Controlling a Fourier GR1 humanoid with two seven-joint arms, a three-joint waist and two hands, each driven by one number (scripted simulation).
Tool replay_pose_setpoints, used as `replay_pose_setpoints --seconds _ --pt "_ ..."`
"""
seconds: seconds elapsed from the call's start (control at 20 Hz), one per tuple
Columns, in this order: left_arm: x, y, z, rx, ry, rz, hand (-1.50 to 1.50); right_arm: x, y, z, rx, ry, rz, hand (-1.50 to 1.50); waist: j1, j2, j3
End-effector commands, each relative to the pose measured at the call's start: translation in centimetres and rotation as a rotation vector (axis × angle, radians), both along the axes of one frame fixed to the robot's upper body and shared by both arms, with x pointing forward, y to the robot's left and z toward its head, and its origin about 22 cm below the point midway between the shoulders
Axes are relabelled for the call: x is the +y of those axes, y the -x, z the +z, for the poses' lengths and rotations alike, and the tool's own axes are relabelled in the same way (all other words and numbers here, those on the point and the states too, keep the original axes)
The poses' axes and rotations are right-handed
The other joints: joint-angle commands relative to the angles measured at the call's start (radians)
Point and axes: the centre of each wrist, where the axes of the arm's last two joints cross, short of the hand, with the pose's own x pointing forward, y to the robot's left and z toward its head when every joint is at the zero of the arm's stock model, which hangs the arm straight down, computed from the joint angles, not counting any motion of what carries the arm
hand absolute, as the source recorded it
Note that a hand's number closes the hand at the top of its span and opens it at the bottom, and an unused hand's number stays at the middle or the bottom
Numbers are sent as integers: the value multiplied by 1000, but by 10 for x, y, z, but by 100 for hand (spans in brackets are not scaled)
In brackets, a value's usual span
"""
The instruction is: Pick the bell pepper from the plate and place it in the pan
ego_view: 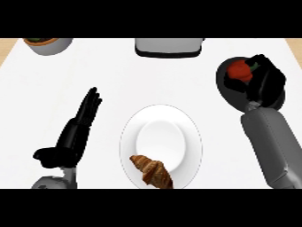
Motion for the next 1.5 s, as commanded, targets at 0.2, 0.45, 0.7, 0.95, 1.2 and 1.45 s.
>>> replay_pose_setpoints --seconds 0.2,0.45,0.7,0.95,1.2,1.45 --pt "4 -2 4 -8 21 -40 0 -84 -21 16 -110 -23 -105 150 19 8 2" --pt "-18 10 -1 -12 -7 -39 0 -106 -25 15 -121 -13 -89 150 31 11 2" --pt "-22 -2 6 -23 4 -69 0 -120 -11 -15 333 -157 -44 -150 63 33 3" --pt "-12 -1 6 -20 20 -78 0 -115 -21 -3 342 -353 108 -150 70 29 6" --pt "-1 6 5 -34 10 -67 0 -124 -14 -10 157 -346 123 -150 70 27 7" --pt "-2 -9 9 -26 3 -43 0 -123 -12 -12 -59 -435 137 -150 42 24 6"
